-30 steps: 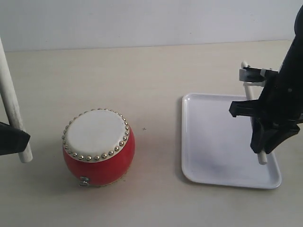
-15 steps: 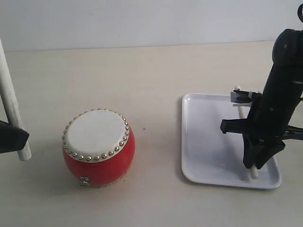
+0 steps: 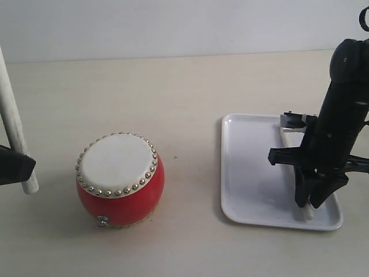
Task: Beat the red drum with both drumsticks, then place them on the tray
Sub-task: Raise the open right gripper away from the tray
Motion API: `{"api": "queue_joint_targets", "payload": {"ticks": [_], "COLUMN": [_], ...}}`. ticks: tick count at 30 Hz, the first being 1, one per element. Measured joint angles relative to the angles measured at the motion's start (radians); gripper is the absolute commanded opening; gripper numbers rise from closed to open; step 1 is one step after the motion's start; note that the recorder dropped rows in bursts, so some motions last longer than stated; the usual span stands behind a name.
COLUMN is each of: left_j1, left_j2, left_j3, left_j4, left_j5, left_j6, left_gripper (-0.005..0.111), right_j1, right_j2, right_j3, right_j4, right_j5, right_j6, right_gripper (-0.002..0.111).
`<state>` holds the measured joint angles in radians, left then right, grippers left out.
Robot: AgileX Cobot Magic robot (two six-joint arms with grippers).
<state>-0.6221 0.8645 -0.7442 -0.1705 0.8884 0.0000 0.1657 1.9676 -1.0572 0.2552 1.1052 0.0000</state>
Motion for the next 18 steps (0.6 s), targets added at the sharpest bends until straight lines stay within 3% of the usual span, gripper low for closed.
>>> {"api": "queue_joint_targets", "payload": {"ticks": [9,13,18], "left_j1": [0.000,0.000,0.000], "left_j2": [0.000,0.027,0.187], "left_j3": [0.000,-0.014,-0.099], "left_j4": [0.000,-0.011,-0.033], "left_j5": [-0.007,-0.026,-0.049], "left_j6": [0.012,0.017,0.017], "left_gripper": [0.000,0.000,0.000], "right_j1": [0.000,0.000,0.000], "right_j2": [-0.037,-0.183,-0.441], "right_j3": [0.000,0.002,0.002], "right_j4": [-0.011,-0.021,-0.032], "right_j5": [-0.027,-0.094,-0.159], "right_j6": [-0.007,-0.013,-0.036], "right_gripper": [0.032,0.032,0.032]}}
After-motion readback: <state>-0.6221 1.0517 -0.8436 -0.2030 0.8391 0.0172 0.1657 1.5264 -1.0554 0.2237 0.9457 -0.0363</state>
